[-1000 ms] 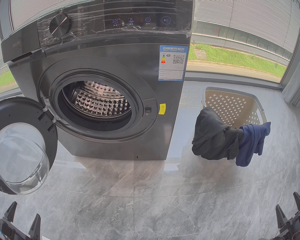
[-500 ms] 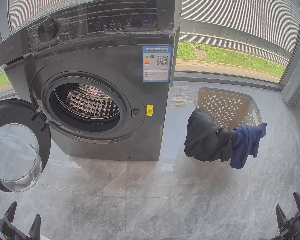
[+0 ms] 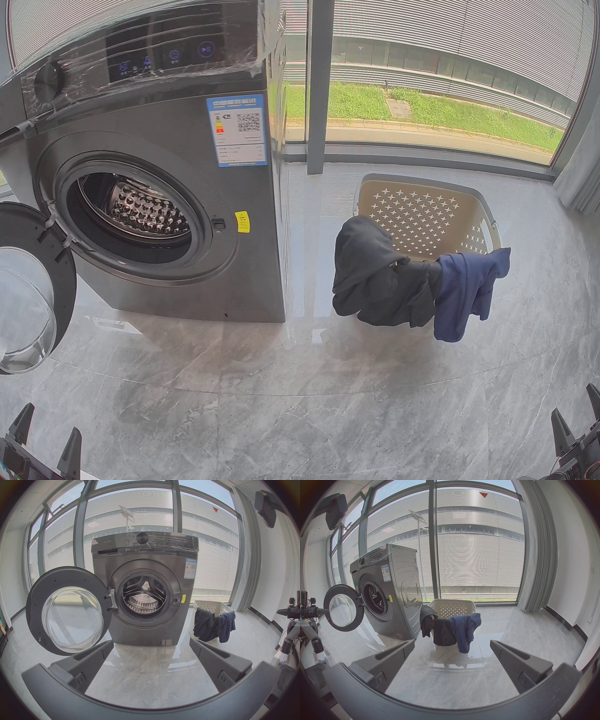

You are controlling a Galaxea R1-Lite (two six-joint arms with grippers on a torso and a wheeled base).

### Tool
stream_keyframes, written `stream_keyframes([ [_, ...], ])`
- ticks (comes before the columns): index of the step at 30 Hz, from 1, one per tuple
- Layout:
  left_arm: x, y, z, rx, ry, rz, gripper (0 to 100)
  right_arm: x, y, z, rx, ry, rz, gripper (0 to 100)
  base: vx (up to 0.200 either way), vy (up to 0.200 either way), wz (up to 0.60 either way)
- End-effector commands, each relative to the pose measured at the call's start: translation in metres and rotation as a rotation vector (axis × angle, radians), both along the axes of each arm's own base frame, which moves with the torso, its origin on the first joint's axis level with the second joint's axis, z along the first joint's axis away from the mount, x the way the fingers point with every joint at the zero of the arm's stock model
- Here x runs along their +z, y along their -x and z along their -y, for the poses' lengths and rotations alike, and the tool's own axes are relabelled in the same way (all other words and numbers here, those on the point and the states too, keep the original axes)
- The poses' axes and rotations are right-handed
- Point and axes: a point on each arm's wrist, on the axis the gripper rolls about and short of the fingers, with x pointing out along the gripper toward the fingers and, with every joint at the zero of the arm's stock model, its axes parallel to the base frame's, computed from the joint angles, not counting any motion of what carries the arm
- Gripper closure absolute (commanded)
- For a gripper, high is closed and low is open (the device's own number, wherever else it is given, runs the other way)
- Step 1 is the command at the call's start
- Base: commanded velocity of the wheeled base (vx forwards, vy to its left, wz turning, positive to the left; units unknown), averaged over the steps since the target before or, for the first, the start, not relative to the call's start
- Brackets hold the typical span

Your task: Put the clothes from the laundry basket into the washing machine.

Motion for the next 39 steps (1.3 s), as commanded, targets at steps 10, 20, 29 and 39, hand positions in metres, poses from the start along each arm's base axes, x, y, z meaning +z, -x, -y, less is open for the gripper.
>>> stream_keyframes([
  [10, -0.0052, 0.0000, 0.0000, 0.000, 0.000, -0.001, 0, -0.0052, -0.0003, 0.0000, 0.001, 0.000, -0.003, 0, 0.000, -0.120, 0.00],
  [20, -0.0052, 0.0000, 0.0000, 0.004, -0.006, -0.001, 0, -0.0052, -0.0003, 0.0000, 0.001, 0.000, -0.003, 0, 0.000, -0.040, 0.00],
  [29, -0.0052, 0.0000, 0.0000, 0.000, -0.004, -0.001, 0, -0.0052, -0.0003, 0.0000, 0.001, 0.000, -0.003, 0, 0.000, -0.200, 0.00],
  [39, -0.0054, 0.0000, 0.0000, 0.000, -0.004, -0.002, 0, -0.0052, -0.0003, 0.0000, 0.001, 0.000, -0.003, 0, 0.000, -0.020, 0.00],
])
